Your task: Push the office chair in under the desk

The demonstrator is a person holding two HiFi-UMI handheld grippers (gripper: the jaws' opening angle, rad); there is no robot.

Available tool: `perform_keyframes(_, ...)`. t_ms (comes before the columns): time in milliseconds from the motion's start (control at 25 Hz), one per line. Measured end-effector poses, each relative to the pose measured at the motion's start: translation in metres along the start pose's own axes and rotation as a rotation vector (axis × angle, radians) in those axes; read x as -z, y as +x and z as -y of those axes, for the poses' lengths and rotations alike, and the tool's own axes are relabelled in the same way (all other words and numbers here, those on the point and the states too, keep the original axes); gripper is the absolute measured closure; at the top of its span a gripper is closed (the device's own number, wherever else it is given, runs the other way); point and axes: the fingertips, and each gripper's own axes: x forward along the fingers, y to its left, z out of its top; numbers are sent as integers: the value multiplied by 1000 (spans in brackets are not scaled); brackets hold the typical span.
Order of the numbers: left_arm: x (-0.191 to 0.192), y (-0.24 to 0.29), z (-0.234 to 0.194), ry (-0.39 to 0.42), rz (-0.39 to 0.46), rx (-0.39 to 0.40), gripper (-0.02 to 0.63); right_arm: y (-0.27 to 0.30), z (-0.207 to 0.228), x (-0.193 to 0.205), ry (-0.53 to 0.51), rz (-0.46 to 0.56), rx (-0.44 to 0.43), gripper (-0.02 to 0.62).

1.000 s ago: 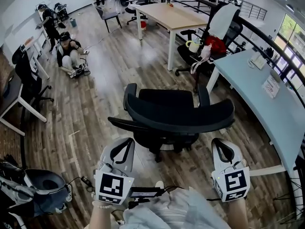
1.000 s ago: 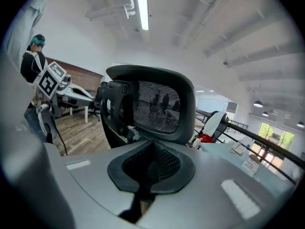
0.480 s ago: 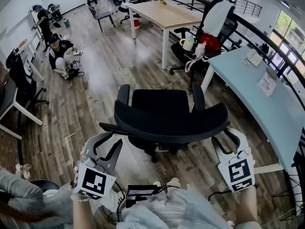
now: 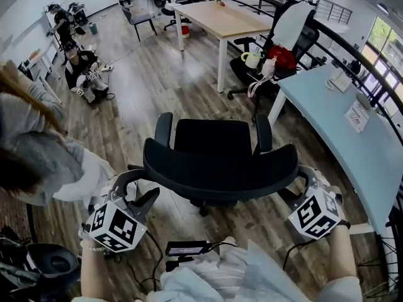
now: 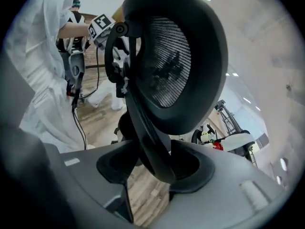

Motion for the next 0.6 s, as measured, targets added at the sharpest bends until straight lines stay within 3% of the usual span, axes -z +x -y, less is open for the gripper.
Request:
perform_keyframes(320,9,21,1,100,-82,58,449,26,-5,10,-178,-81,-131,391)
perform_keyframes(600,13,29,2,136,-127,120,449,41,-10,14,-261,-124,-237,391)
